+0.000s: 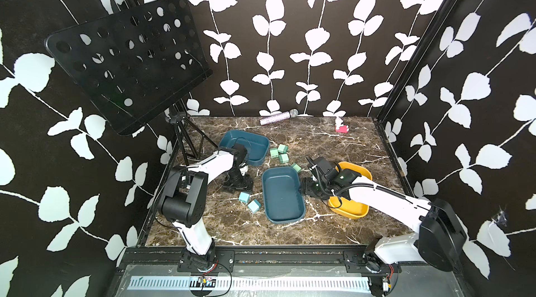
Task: Place the plugs by color into the storage box
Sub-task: Pick up the plug from the center of the board.
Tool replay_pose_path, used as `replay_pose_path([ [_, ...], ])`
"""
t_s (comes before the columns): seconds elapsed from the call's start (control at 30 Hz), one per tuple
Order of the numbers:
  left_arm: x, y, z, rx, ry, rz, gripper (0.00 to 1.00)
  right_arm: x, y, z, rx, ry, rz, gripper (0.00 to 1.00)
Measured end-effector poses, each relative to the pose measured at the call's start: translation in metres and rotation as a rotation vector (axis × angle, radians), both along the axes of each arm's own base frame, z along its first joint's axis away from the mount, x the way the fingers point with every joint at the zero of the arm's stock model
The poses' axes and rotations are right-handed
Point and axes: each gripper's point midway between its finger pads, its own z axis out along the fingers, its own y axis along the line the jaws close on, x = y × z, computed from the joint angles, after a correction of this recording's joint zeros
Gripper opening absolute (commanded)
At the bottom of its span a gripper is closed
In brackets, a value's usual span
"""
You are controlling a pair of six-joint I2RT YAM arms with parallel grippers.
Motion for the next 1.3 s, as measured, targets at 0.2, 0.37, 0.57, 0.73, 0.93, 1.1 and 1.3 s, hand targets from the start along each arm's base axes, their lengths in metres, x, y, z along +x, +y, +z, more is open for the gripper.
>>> replay_pose_path([
  [0.2,-0.008,-0.007,-0.004,-0.007,0.007,-0.063,0.72,0.000,0.000,-0.001,-0.001,0.005,-0.003,0.64],
  [0.37,-0.012,-0.005,-0.013,0.000,0.020,-0.079,0.60,0.000,0.000,-0.001,0.001,0.006,-0.006,0.64],
  [0.57,-0.017,-0.002,-0.018,0.017,0.033,-0.081,0.45,0.000,0.000,-0.001,0.003,0.008,-0.014,0.64],
  [0.73,-0.016,-0.002,-0.017,0.022,0.030,-0.070,0.41,0.000,0.000,-0.001,0.010,0.008,-0.025,0.64],
  [0.93,-0.004,-0.003,-0.005,0.034,0.001,-0.056,0.41,0.002,0.003,0.001,0.022,0.001,-0.030,0.64],
  [1.1,0.019,-0.012,0.023,0.010,-0.074,-0.032,0.41,0.004,0.003,0.001,0.023,-0.003,-0.036,0.64],
  [1.3,0.038,-0.034,0.060,-0.048,-0.153,-0.018,0.41,0.005,-0.002,0.001,0.015,-0.016,-0.059,0.64],
])
